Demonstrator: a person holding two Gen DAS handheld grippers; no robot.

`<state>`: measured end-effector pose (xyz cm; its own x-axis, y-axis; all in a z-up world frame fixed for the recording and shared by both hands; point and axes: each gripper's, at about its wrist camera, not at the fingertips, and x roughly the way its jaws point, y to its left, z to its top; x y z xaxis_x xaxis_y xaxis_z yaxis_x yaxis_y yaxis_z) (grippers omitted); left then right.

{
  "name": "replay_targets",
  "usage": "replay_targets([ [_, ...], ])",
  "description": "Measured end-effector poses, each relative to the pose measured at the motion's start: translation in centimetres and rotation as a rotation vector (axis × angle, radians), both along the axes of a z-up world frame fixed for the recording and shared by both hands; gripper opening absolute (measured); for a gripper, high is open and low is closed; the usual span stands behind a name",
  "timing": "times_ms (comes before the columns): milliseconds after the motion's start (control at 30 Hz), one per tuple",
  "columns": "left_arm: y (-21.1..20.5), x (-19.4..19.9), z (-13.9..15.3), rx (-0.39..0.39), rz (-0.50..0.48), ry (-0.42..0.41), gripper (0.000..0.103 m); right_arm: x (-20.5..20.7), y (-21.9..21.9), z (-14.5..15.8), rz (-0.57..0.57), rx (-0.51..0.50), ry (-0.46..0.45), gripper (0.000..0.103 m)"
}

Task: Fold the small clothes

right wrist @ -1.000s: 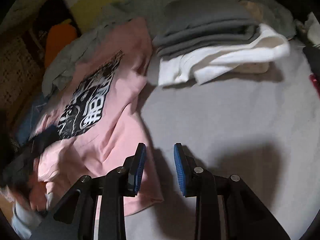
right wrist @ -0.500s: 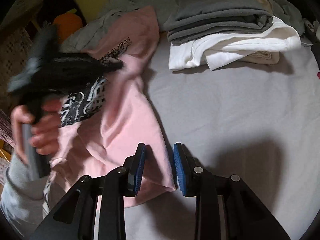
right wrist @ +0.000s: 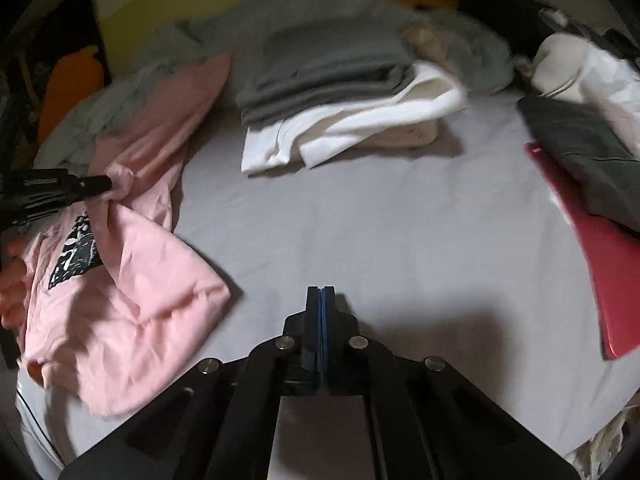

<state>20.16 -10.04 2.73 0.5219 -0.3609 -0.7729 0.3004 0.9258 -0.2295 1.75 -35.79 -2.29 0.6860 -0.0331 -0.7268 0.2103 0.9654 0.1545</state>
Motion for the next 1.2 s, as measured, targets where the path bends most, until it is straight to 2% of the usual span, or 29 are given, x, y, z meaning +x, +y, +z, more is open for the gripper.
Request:
replay_targets([
  [67,1.2,-0.2,-0.2,-0.008,0.017,-0.006,0.011,0.2,-0.7,-0.2,0.055,0.094,-0.014,0.000],
  [133,2.1,-0.3,-0.7,-0.019,0.043,0.005,0.013,1.4,-1.4,-0.2,0.168,0.278,-0.018,0.001],
  [167,2.6,-0.3,-1.0,-0.029,0.061,0.013,0.015,1.9,-1.8,-0.3,0.197,0.354,-0.016,0.007],
  [200,3.1,-0.2,-1.2,-0.040,0.079,0.022,0.016,2.2,-1.9,-0.4,0.203,0.386,-0.025,0.013],
  [267,3.7,-0.2,-1.5,-0.075,0.088,0.039,0.016,2.7,-1.7,-0.6,0.199,0.359,-0.038,0.052],
  [300,3.8,-0.3,-1.5,-0.081,0.089,0.042,0.016,3.0,-1.5,-0.7,0.199,0.337,-0.040,0.056],
  [333,3.9,-0.4,-1.5,-0.076,0.098,0.040,0.016,3.4,-1.3,-0.8,0.197,0.328,-0.042,0.056],
  [400,4.2,-0.6,-1.3,-0.018,0.149,0.029,0.015,4.6,-0.6,-1.2,0.221,0.361,-0.039,0.055],
  [433,4.5,-0.7,-1.3,0.049,0.213,0.018,0.003,5.0,-0.4,-1.5,0.254,0.392,-0.029,0.045],
  [467,4.7,-0.8,-1.2,0.158,0.303,0.003,0.000,5.5,0.0,-1.8,0.305,0.422,-0.012,0.032],
  [500,4.9,-0.8,-1.1,0.237,0.362,-0.017,0.000,5.9,0.7,-2.2,0.355,0.436,0.010,0.024],
  [533,5.1,-0.9,-0.7,0.233,0.365,-0.047,0.000,6.3,1.5,-2.6,0.393,0.430,0.033,0.006],
  [567,5.3,-0.9,-0.4,0.185,0.334,-0.050,0.000,6.3,2.0,-2.6,0.387,0.388,0.035,0.006],
  [633,5.4,-0.9,0.5,0.045,0.250,-0.033,0.000,5.1,2.4,-2.0,0.303,0.289,-0.012,0.006],
  [667,5.0,-1.0,1.1,-0.027,0.181,-0.030,0.004,4.1,2.0,-1.4,0.252,0.270,-0.049,0.005],
  [700,4.3,-1.0,1.6,-0.059,0.119,-0.032,0.006,3.2,1.7,-0.7,0.220,0.264,-0.079,0.005],
  [767,2.0,-1.1,2.6,-0.040,0.030,-0.070,0.017,0.3,1.2,0.4,0.182,0.262,-0.115,0.005],
  [833,-1.0,-1.0,3.0,0.021,-0.037,-0.116,0.017,-1.6,1.3,0.2,0.171,0.262,-0.102,0.005],
  [867,-2.4,-0.7,2.8,0.028,-0.080,-0.113,0.017,-2.2,1.5,-0.4,0.147,0.232,-0.079,0.005],
  [933,-5.3,0.9,1.5,0.014,-0.184,-0.036,0.018,-2.6,1.7,-1.8,0.114,0.177,-0.018,0.005],
  [1000,-8.3,2.7,-0.7,0.009,-0.264,0.093,0.018,-2.0,1.6,-2.2,0.124,0.189,0.008,0.005],
  [1033,-9.5,3.1,-1.7,0.040,-0.273,0.139,0.018,-1.8,1.4,-2.1,0.125,0.205,0.009,0.005],
  [1100,-11.7,4.8,-3.9,0.170,-0.233,0.209,0.022,-1.6,1.1,-2.0,0.132,0.215,0.012,0.005],
  [1133,-12.1,5.3,-4.5,0.191,-0.217,0.225,0.022,-1.6,1.1,-2.0,0.136,0.216,0.015,0.005],
  [1200,-12.7,6.1,-4.6,0.133,-0.222,0.230,0.022,-2.2,0.7,-1.9,0.142,0.220,0.012,0.005],
])
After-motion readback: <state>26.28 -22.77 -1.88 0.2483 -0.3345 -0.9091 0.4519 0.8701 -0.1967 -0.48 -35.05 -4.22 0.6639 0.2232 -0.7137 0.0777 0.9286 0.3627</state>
